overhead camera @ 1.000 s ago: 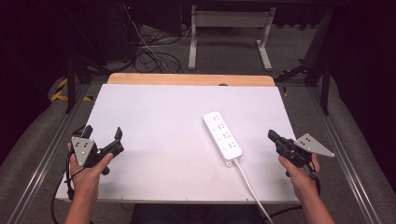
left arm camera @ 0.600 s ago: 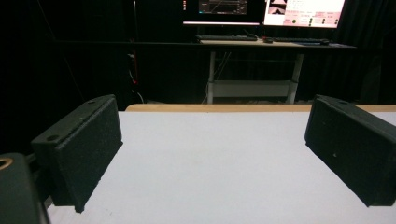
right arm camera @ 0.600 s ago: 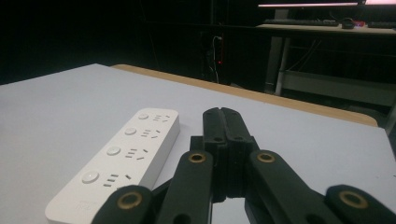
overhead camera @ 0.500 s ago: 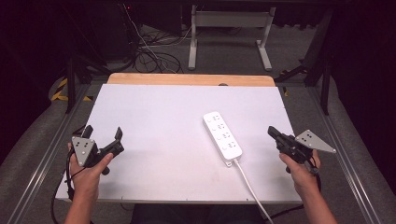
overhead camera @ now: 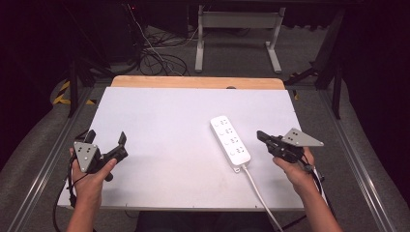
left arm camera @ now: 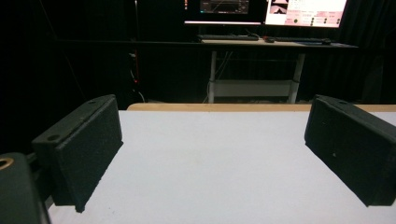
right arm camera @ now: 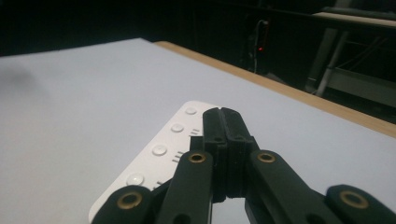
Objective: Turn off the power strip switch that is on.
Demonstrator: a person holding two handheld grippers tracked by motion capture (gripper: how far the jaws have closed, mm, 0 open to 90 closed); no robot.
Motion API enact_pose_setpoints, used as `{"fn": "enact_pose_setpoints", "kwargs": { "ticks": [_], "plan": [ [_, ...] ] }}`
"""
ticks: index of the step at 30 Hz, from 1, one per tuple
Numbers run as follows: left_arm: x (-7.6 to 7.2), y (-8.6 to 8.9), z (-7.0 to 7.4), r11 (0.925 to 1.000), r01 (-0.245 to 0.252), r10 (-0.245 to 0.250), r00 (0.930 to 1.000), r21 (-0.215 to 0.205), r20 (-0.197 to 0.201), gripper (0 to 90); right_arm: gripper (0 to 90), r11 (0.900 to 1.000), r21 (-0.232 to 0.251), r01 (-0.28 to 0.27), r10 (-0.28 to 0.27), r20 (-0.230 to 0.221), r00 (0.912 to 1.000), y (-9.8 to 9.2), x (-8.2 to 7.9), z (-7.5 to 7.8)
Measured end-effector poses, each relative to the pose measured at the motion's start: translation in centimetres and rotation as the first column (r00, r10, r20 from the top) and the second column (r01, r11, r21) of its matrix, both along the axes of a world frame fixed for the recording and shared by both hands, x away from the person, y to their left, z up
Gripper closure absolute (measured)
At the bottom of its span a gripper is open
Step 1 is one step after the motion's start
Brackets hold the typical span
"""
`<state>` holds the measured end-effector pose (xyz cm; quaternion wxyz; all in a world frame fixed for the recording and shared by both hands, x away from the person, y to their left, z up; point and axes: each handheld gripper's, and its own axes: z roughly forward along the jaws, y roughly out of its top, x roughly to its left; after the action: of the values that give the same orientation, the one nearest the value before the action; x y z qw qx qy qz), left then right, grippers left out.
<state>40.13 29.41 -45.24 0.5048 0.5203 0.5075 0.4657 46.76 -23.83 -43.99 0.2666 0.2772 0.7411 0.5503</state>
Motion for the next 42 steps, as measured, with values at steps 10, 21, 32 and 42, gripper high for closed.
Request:
{"fn": "enact_pose_setpoints", "kwargs": {
  "ticks": [10,21,32,42],
  "plan": [
    [0.1,0.0,-0.1,1.0000,0.002,-0.002,1.0000,0.001,-0.005,4.8,90.0,0.988,-0.055,-0.147,0.143,-0.073,0.9871,2.5,1.0,-0.2],
    [0.1,0.1,-0.1,1.0000,-0.001,0.001,1.0000,0.005,-0.004,5.0,90.0,0.971,-0.128,-0.201,0.163,-0.260,0.9519,5.0,1.8,-1.1],
    [0.0,0.1,-0.1,1.0000,0.000,0.000,1.0000,0.009,-0.005,5.1,89.4,0.955,-0.194,-0.226,0.163,-0.295,0.9413,6.7,2.1,-2.3],
    [0.0,0.0,-0.1,0.9999,0.001,-0.001,1.0000,0.013,-0.006,5.3,89.8,0.953,-0.207,-0.222,0.149,-0.320,0.9357,6.7,2.2,-2.8]
  ]
}}
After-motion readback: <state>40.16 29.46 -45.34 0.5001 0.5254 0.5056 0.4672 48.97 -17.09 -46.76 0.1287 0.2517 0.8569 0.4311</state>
